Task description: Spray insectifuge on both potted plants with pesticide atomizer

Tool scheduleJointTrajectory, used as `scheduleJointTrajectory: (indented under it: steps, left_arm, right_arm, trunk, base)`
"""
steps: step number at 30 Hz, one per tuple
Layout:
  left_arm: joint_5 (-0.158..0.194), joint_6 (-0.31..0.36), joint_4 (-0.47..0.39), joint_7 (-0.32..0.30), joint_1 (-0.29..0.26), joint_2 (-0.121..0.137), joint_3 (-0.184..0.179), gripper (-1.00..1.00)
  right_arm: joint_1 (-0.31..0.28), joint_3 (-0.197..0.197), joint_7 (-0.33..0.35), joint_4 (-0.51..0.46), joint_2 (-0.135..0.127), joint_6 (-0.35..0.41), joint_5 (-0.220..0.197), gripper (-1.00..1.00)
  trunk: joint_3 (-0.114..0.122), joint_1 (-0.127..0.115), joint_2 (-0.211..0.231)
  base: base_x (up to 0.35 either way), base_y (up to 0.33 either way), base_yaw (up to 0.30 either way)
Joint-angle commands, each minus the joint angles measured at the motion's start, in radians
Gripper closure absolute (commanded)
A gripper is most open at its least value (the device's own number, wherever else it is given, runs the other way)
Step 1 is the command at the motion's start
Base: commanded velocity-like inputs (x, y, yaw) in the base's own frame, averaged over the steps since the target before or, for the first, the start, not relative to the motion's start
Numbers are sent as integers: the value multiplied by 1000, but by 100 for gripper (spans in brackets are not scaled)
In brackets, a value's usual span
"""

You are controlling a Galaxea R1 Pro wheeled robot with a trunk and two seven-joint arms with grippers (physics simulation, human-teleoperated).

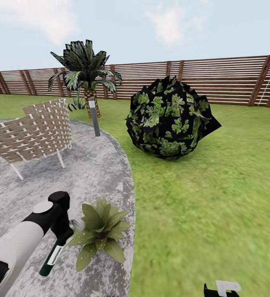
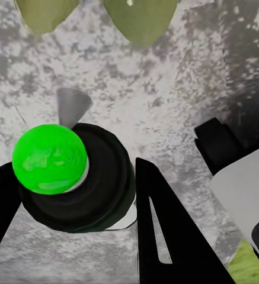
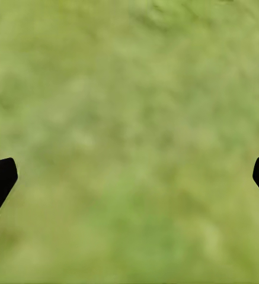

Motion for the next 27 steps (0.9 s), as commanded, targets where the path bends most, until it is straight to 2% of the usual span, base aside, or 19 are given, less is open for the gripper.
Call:
scheduleJointTrajectory:
  steps: [1, 4, 16, 27]
  left_arm:
    - [-7, 12, -1, -10, 0, 0, -2, 100]
    - [-7, 13, -3, -10, 0, 1, 5, 100]
    - [-7, 13, -14, -10, 0, 1, 6, 100]
    - [-7, 13, -17, -10, 0, -1, 8, 100]
  right_arm:
    - [-1, -6, -5, 2, 0, -3, 11, -100]
    - [-1, -6, -5, 2, 0, -3, 11, -100]
    - [-1, -6, -5, 2, 3, -3, 11, -100]
    - [-1, -6, -5, 2, 3, -3, 11, -100]
  trunk:
    - [-1, 0, 0]
    - [-1, 0, 0]
    - [-1, 0, 0]
    - [-1, 0, 0]
  base:
    - [0, 0, 270]
    - [0, -116, 71]
    - [0, -266, 10]
    - [0, -273, 256]
